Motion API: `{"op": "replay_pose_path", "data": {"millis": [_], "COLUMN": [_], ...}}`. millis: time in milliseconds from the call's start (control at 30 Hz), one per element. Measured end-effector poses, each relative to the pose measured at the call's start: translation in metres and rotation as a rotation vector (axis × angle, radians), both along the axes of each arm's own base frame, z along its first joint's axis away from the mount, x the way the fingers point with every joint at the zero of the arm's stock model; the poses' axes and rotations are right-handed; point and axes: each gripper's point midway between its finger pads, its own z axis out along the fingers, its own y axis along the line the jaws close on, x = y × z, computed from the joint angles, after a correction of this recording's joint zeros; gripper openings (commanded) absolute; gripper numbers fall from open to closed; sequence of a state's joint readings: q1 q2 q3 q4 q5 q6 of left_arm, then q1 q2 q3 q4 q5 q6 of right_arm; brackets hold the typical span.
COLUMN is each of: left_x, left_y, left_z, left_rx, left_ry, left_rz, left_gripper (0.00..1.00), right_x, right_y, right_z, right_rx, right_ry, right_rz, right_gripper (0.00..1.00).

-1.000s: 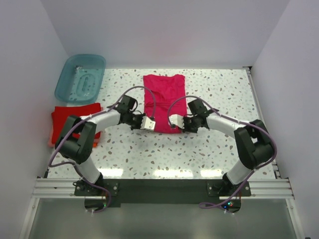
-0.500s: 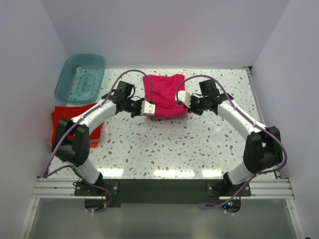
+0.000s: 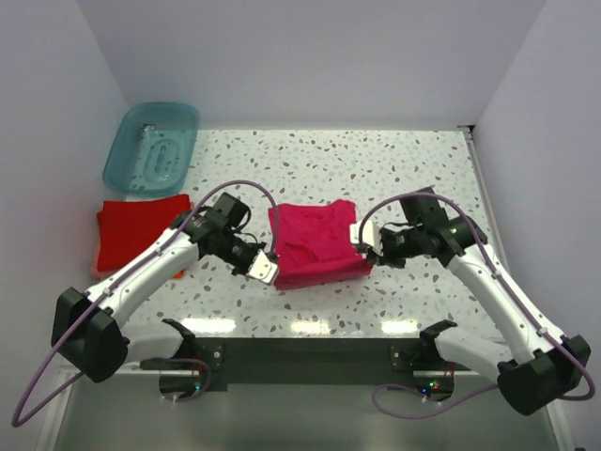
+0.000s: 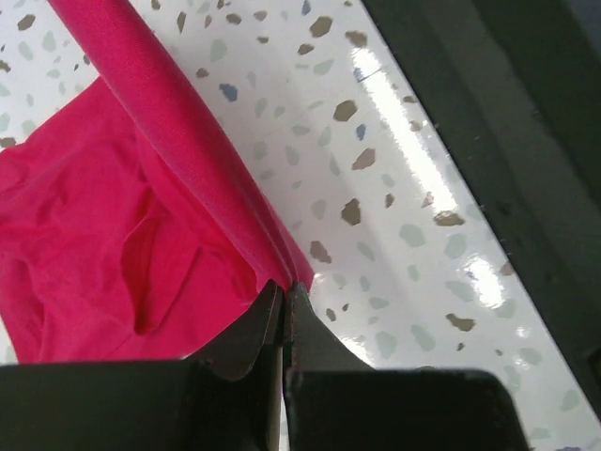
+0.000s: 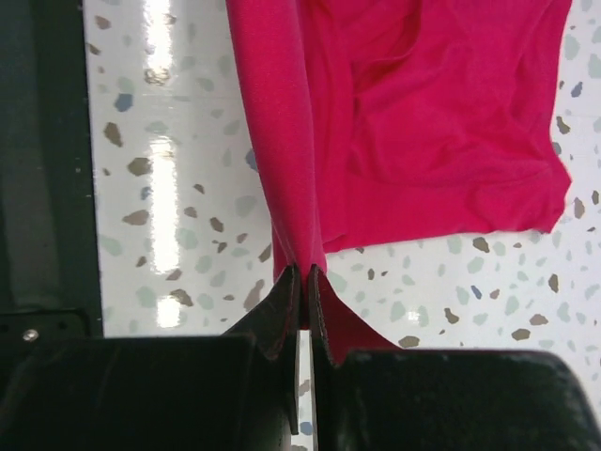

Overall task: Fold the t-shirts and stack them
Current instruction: Fold the tshirt

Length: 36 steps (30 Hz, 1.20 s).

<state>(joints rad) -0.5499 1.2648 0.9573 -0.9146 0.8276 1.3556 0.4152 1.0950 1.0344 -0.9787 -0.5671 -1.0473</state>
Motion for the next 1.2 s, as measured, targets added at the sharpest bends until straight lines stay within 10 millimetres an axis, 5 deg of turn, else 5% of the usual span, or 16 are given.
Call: {"op": "replay_pose_path", "data": {"millis": [100, 200, 400, 667, 867, 1200], "left_x": [-0.013, -0.002, 0.075, 0.176, 0.233, 0.273], "left_y": [0.001, -0.002, -0.01, -0.01, -0.019, -0.018], "left_z": [0.013, 0.028, 0.034, 0.004, -0.017, -0.088], "left_rx": [-0.017, -0.025, -0.012, 0.006, 0.001, 0.057], "left_ry": [0.039, 0.071, 0.184, 0.26, 0.237, 0.298], "left_rz": [-0.009, 0.008, 0.101, 0.19, 0.217, 0.348], "left_gripper": [0.0, 0.0, 0.0, 0.0, 0.01, 0.01], "right_x": [-0.017, -0.013, 0.04, 0.124, 0.181, 0.221], "right_y": [-0.002, -0.001, 0.002, 0.001, 0.003, -0.001], "right_z": [0.006, 0.005, -0.016, -0.044, -0.076, -0.131], "right_rx": [0.011, -0.014, -0.068, -0.076, -0.088, -0.137], "right_ry": [0.036, 0.09, 0.207, 0.281, 0.322, 0.361], "right_rz": [0.017, 0.012, -0.026, -0.059, -0.074, -0.112], "right_gripper": [0.0, 0.0, 0.0, 0.0, 0.0, 0.0]}}
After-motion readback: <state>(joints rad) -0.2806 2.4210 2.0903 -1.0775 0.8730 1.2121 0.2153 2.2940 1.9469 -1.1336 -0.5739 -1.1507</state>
